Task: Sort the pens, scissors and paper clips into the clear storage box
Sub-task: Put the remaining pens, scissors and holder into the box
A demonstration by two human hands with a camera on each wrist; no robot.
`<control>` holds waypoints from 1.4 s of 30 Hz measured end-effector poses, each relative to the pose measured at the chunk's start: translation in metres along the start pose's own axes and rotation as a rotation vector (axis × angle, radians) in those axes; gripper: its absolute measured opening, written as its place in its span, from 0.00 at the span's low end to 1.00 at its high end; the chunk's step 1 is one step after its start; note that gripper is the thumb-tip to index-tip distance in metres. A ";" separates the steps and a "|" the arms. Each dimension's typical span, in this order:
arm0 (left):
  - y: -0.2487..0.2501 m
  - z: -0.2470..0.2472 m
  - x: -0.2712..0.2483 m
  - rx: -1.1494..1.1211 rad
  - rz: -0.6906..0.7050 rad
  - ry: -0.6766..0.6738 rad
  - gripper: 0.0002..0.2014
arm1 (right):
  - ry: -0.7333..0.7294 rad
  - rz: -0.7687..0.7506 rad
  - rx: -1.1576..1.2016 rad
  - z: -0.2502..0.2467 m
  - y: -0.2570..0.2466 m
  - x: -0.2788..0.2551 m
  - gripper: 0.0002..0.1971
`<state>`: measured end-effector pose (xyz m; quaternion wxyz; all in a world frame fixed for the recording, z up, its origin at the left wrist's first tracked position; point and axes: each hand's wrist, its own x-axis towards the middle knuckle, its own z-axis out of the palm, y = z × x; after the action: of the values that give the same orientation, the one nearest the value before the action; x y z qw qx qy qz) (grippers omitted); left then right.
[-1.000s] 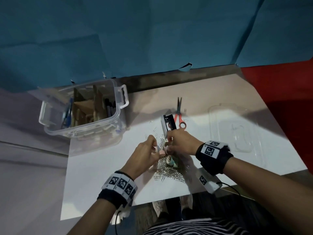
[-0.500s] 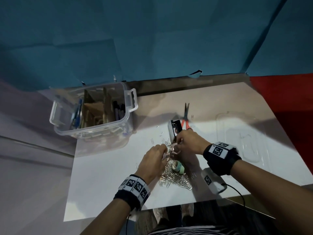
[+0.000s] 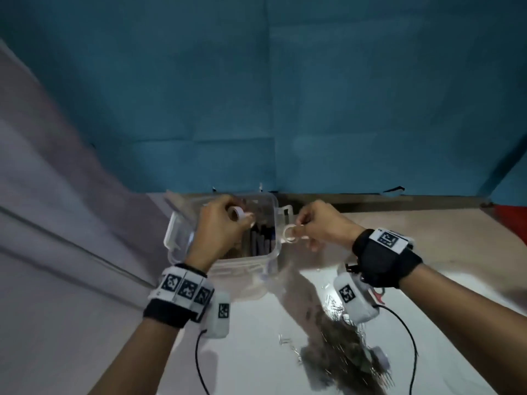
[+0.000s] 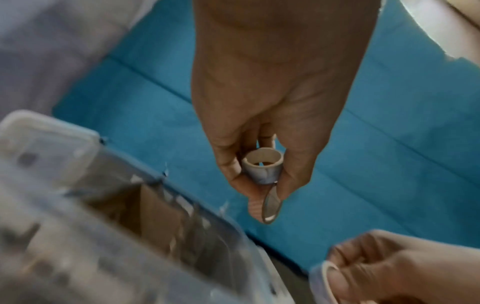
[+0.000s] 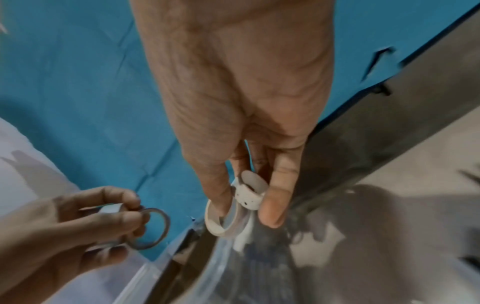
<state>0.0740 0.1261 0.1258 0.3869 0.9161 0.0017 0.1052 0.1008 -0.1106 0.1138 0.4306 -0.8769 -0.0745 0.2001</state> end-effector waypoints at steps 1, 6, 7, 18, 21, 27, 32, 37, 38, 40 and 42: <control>-0.008 -0.006 0.017 0.020 -0.009 0.036 0.08 | -0.001 -0.010 -0.004 0.005 -0.015 0.014 0.16; -0.039 -0.006 0.071 0.093 -0.265 -0.040 0.13 | 0.054 -0.004 -0.020 0.041 -0.077 0.080 0.16; -0.044 -0.004 0.074 0.089 -0.319 -0.112 0.20 | 0.078 -0.007 -0.029 0.047 -0.086 0.090 0.15; -0.051 -0.031 0.077 0.208 -0.262 -0.169 0.21 | 0.041 -0.053 -0.131 0.065 -0.082 0.127 0.05; -0.030 -0.032 0.067 0.173 -0.188 -0.121 0.18 | -0.001 -0.068 -0.008 0.041 -0.073 0.114 0.05; 0.033 0.017 0.018 0.137 0.088 -0.101 0.09 | -0.219 -0.019 -0.041 -0.011 -0.039 0.031 0.08; 0.052 0.091 -0.061 0.069 0.176 -0.444 0.04 | -0.479 0.132 -0.305 -0.025 0.041 -0.040 0.12; 0.043 0.155 -0.136 0.188 0.193 -0.796 0.06 | -0.552 0.216 -0.515 0.002 0.124 -0.087 0.06; 0.040 0.163 -0.146 0.205 0.208 -0.822 0.06 | -0.491 0.178 -0.521 0.008 0.137 -0.092 0.06; 0.035 0.174 -0.163 0.224 0.231 -0.848 0.06 | -0.350 0.075 -0.531 0.017 0.153 -0.100 0.10; 0.031 0.183 -0.175 0.274 0.240 -0.840 0.06 | -0.246 -0.010 -0.528 0.027 0.164 -0.102 0.11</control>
<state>-0.0639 -0.0402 -0.0096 0.2145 0.9158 -0.2475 -0.2324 -0.0101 -0.2234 -0.0011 0.1760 -0.9275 -0.1800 0.2765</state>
